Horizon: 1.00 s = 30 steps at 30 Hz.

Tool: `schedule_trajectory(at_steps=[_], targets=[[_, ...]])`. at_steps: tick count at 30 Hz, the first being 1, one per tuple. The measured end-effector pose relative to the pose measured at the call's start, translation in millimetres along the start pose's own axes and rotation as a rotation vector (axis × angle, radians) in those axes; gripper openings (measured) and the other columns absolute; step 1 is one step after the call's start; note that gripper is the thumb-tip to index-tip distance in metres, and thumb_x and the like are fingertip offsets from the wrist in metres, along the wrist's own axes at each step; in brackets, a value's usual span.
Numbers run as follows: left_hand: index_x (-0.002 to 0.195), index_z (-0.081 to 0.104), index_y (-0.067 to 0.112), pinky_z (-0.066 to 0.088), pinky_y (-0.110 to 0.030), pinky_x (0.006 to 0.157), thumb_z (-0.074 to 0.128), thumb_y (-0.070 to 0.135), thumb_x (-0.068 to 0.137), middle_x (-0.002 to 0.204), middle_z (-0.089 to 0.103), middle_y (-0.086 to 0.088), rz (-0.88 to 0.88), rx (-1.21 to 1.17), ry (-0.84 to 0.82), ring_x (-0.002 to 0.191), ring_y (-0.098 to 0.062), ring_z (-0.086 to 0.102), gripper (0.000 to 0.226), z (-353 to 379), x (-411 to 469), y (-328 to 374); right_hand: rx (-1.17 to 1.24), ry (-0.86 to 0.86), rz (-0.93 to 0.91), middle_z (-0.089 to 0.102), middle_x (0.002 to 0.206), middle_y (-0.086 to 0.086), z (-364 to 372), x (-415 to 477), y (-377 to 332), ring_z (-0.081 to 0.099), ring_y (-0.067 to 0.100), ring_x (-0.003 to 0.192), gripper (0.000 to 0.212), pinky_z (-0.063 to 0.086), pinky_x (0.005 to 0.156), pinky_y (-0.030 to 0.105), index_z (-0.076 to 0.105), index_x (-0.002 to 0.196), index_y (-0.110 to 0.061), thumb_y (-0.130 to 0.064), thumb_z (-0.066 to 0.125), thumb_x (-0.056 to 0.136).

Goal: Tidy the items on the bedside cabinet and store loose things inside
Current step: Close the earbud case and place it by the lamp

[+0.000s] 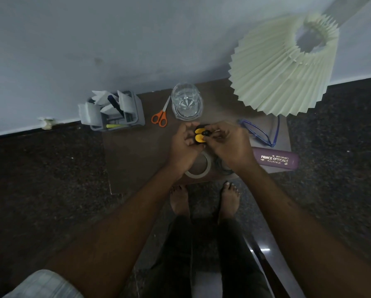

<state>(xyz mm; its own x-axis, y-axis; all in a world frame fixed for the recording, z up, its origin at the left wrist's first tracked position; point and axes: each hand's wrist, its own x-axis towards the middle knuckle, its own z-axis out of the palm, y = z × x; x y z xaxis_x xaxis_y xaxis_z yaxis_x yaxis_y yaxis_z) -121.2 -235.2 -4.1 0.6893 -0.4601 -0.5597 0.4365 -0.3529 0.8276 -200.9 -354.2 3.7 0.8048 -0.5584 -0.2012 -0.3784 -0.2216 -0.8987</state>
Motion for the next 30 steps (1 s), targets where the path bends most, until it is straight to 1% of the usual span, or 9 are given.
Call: schedule_trajectory(at_steps=[4, 8, 12, 14, 17, 20, 24, 27, 30], targets=[[0.127, 0.051, -0.003, 0.057, -0.024, 0.077, 0.068, -0.022, 0.077, 0.097, 0.066, 0.001, 0.021, 0.01, 0.014, 0.084, -0.01, 0.067, 0.056, 0, -2, 1, -0.068, 0.076, -0.012, 0.072, 0.093, 0.005, 3, -4, 0, 0.071, 0.006, 0.075, 0.023, 0.06, 0.07, 0.021, 0.074, 0.097, -0.011, -0.003, 0.08, 0.076], [0.119, 0.055, 0.006, 0.058, -0.024, 0.079, 0.07, -0.02, 0.076, 0.097, 0.068, 0.003, 0.051, 0.027, 0.023, 0.084, -0.008, 0.069, 0.052, 0, -4, 0, -0.142, 0.098, -0.073, 0.071, 0.093, 0.007, 4, -4, -5, 0.067, 0.005, 0.072, 0.021, 0.052, 0.068, 0.008, 0.075, 0.097, -0.01, -0.005, 0.08, 0.076], [0.117, 0.056, 0.01, 0.056, -0.02, 0.076, 0.069, -0.018, 0.078, 0.096, 0.068, 0.003, 0.063, 0.036, 0.028, 0.081, -0.002, 0.07, 0.049, -1, -5, -1, -0.221, 0.055, -0.116, 0.069, 0.093, 0.011, 8, -7, -12, 0.07, 0.02, 0.078, 0.021, 0.059, 0.074, 0.034, 0.077, 0.1, -0.009, -0.009, 0.079, 0.079], [0.118, 0.056, 0.009, 0.056, -0.019, 0.075, 0.069, -0.017, 0.078, 0.096, 0.068, 0.003, 0.059, 0.04, 0.029, 0.079, 0.0, 0.07, 0.049, -1, -6, -1, -0.244, 0.044, -0.116, 0.069, 0.094, 0.011, 8, -7, -13, 0.069, 0.024, 0.08, 0.022, 0.058, 0.074, 0.042, 0.077, 0.102, -0.01, -0.009, 0.078, 0.08], [0.12, 0.056, 0.005, 0.055, -0.017, 0.075, 0.068, -0.017, 0.079, 0.097, 0.067, 0.0, 0.051, 0.037, 0.03, 0.079, -0.003, 0.069, 0.048, -1, -8, 1, -0.3, 0.025, -0.135, 0.068, 0.093, 0.009, 9, -7, -15, 0.067, 0.023, 0.08, 0.023, 0.056, 0.074, 0.041, 0.078, 0.103, -0.011, -0.01, 0.077, 0.08], [0.123, 0.054, -0.002, 0.056, -0.018, 0.078, 0.064, -0.021, 0.079, 0.104, 0.066, -0.011, 0.052, 0.032, 0.04, 0.086, -0.014, 0.068, 0.049, -1, -10, 3, -0.336, 0.01, -0.146, 0.067, 0.092, 0.01, 9, -9, -17, 0.066, 0.025, 0.08, 0.025, 0.054, 0.072, 0.038, 0.077, 0.104, -0.009, -0.008, 0.076, 0.08], [0.125, 0.052, -0.007, 0.055, -0.039, 0.092, 0.06, -0.024, 0.08, 0.115, 0.063, -0.028, 0.057, 0.034, 0.039, 0.098, -0.027, 0.065, 0.048, -2, -11, 5, -0.355, -0.009, -0.139, 0.066, 0.092, 0.012, 11, -10, -19, 0.065, 0.026, 0.08, 0.024, 0.052, 0.07, 0.035, 0.076, 0.104, -0.006, -0.008, 0.074, 0.08], [0.125, 0.052, -0.007, 0.053, -0.042, 0.094, 0.058, -0.025, 0.079, 0.112, 0.063, -0.024, 0.047, 0.031, 0.045, 0.097, -0.026, 0.064, 0.049, -2, -12, 5, -0.371, -0.019, -0.141, 0.066, 0.093, 0.012, 11, -11, -17, 0.064, 0.026, 0.081, 0.023, 0.052, 0.071, 0.034, 0.076, 0.104, -0.005, -0.008, 0.073, 0.082], [0.125, 0.052, -0.006, 0.055, -0.037, 0.09, 0.059, -0.026, 0.078, 0.109, 0.063, -0.019, 0.035, 0.026, 0.053, 0.094, -0.024, 0.065, 0.052, -1, -12, 4, -0.366, -0.028, -0.132, 0.066, 0.093, 0.013, 11, -13, -15, 0.065, 0.026, 0.081, 0.021, 0.053, 0.072, 0.036, 0.076, 0.102, -0.004, -0.008, 0.073, 0.082]])
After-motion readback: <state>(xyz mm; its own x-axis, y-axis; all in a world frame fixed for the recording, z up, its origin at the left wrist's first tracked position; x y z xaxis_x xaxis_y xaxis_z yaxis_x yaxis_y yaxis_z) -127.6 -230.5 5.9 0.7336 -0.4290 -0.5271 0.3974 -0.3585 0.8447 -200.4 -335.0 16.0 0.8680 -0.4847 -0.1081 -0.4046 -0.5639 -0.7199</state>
